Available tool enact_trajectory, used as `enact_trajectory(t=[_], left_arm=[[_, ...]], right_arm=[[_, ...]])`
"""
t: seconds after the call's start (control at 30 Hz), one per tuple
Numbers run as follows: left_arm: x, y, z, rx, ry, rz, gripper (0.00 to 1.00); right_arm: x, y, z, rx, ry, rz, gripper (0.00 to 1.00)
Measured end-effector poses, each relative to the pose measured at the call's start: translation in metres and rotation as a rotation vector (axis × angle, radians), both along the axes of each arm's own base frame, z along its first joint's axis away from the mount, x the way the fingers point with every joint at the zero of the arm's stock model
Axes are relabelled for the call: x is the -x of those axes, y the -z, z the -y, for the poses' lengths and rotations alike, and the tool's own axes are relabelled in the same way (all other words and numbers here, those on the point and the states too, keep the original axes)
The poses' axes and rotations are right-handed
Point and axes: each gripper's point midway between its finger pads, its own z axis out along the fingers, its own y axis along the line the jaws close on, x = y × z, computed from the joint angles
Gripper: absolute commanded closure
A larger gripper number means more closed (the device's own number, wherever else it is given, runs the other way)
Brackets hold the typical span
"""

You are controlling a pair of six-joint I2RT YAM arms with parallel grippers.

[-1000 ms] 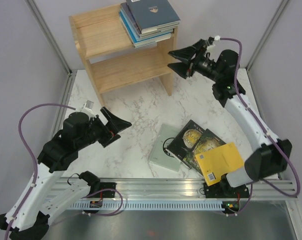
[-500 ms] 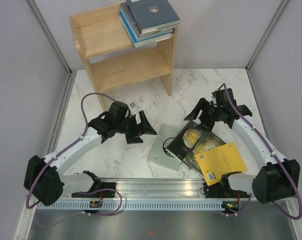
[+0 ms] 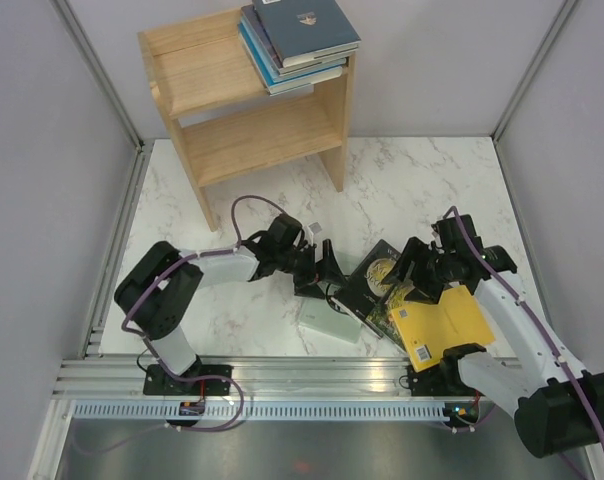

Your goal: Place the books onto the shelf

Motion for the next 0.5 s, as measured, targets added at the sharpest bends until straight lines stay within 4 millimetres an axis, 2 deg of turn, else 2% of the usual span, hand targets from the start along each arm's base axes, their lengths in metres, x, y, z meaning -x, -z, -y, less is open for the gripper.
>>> enact_trajectory(t=[0.13,0.23,0.3,0.33,0.5], left_arm=[[0.009,0.016,0.017,0.009,0.059,-0.028,0.05],[0.011,0.015,0.032,0.04,0.098,-0.016,0.07],[0.012,0.017,0.04,0.058,0.117,-0.017,0.15],[0.013,0.018,0.042,0.064,0.121,-0.022,0.25],[0.016,0.029,0.049,0.08,0.131,-0.07,0.51]], right_arm=[[0.009,-0.001,0.002,0.003,0.001,-0.002,0.24],[0.015,-0.004,0.004,0.007,0.003,0.001,0.24],[0.018,-0.005,0.005,0.008,0.003,0.002,0.24],[0.02,-0.005,0.006,0.011,0.005,0.001,0.24],[0.027,-0.001,0.009,0.024,0.009,-0.016,0.24]])
